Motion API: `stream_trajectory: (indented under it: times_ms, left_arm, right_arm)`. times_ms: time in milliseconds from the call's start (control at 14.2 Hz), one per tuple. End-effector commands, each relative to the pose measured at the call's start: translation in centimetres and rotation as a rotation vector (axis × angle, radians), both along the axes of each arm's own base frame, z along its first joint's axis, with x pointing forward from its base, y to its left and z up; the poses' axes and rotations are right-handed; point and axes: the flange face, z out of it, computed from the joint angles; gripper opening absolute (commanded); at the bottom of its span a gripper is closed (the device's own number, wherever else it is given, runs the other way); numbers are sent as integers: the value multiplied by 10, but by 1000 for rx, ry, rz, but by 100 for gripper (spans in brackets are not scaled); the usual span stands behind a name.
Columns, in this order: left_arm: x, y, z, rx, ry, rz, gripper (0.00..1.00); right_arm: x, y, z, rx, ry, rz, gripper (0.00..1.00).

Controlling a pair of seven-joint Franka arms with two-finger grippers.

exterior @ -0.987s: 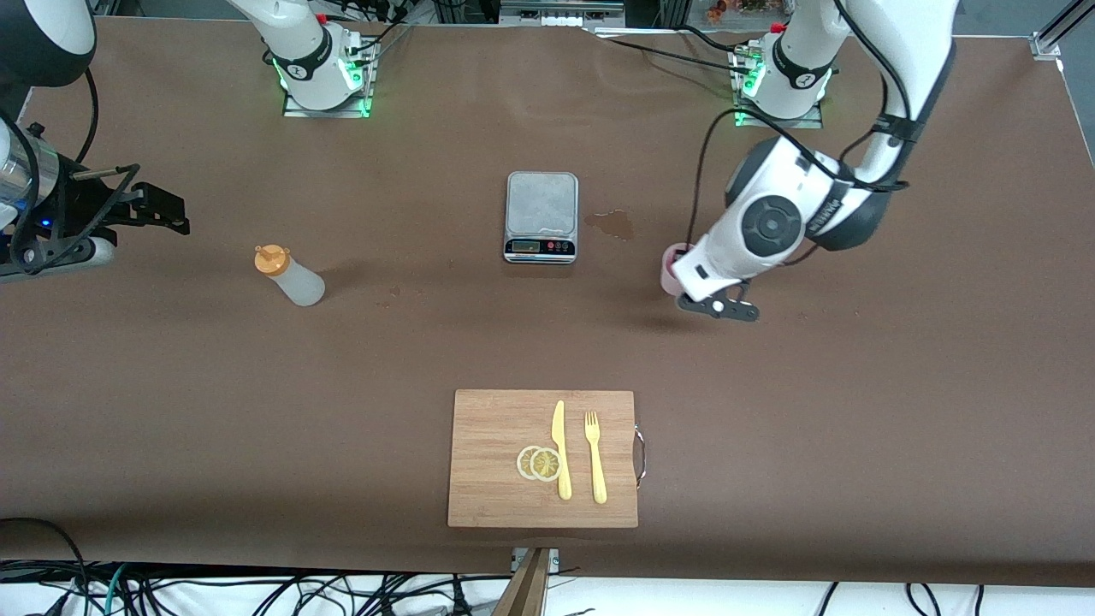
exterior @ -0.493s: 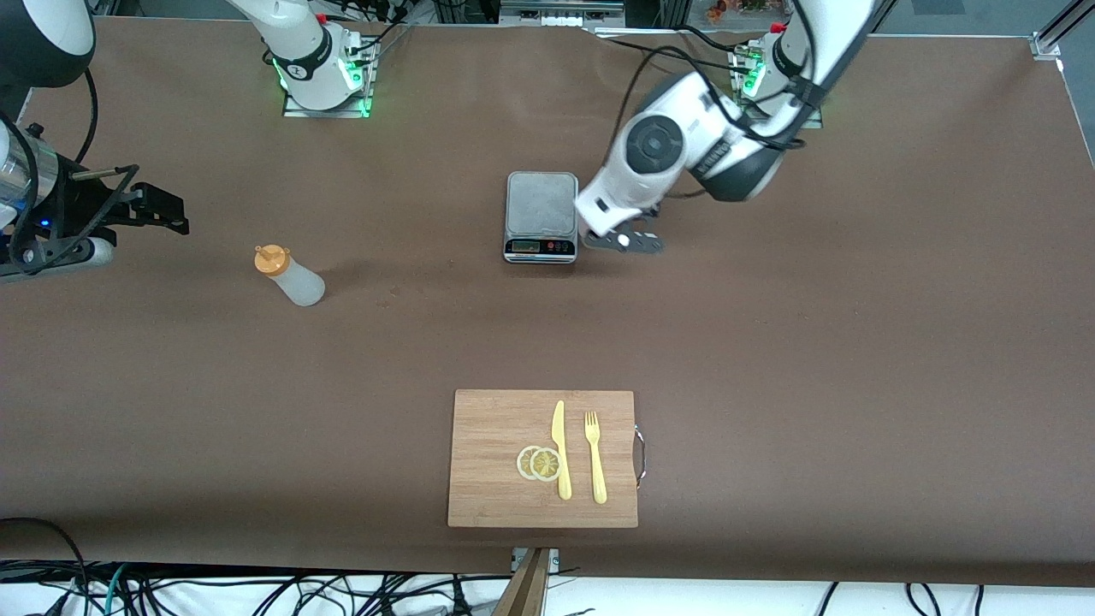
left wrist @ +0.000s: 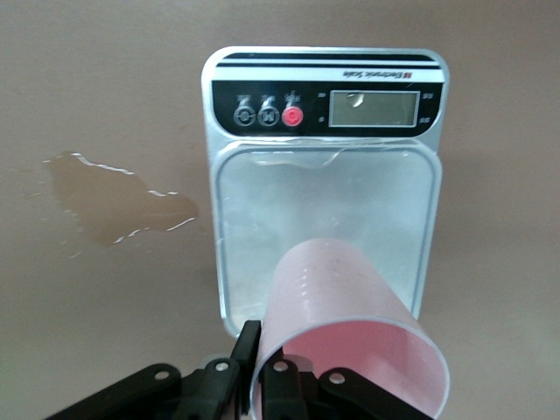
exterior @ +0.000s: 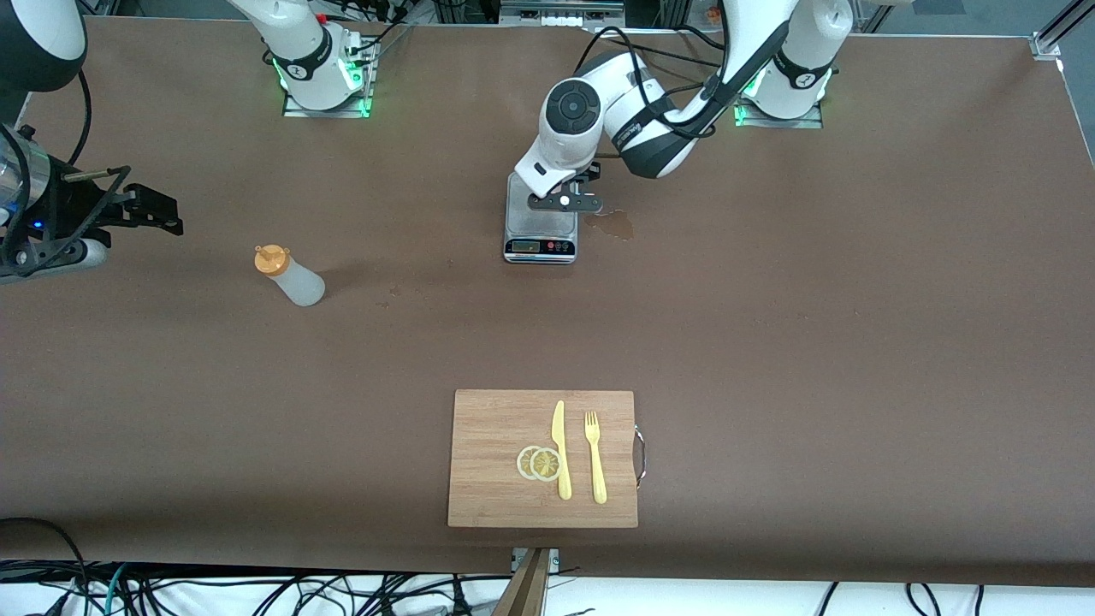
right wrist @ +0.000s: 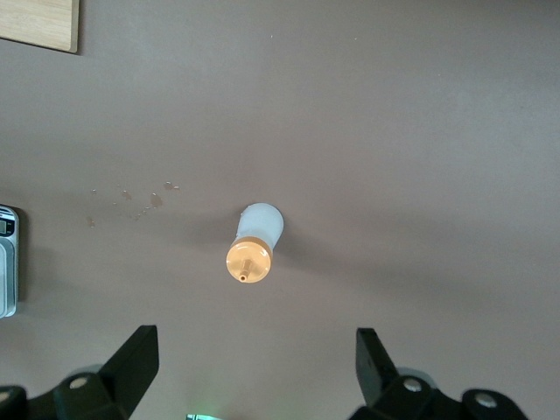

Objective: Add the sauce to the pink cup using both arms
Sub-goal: 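Carry the pink cup with the left gripper onto the scale, then release the cup and raise the left gripper away from the scale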

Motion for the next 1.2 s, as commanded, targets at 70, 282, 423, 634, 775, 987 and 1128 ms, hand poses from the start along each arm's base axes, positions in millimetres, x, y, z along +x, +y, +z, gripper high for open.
stream_trajectory:
  times_ms: [70,282,423,634,775,987,1128]
  left_arm:
    - [10,-6,-9,-15,4,25,0]
    - [11,-4,-13,-9,12,26,99]
    - [17,1,9,-8,-15,29,100]
    - [30,6,87,62,-3,2,100]
    - [44,10,136,106,31,-17,100]
    - [92,56,178,140,45,43,100]
    - [119,97,204,132,33,56,100]
  right_arm:
    - [3,-3,-2,1,13,15,100]
    - [8,1,-16,2,33,18,100]
    - [9,1,-15,4,27,16,100]
    - [9,0,-16,2,33,47,100]
    - [7,3,-16,22,38,134,100]
    - [-2,15,-12,33,67,202,100]
    - [-2,18,-15,58,76,212,100]
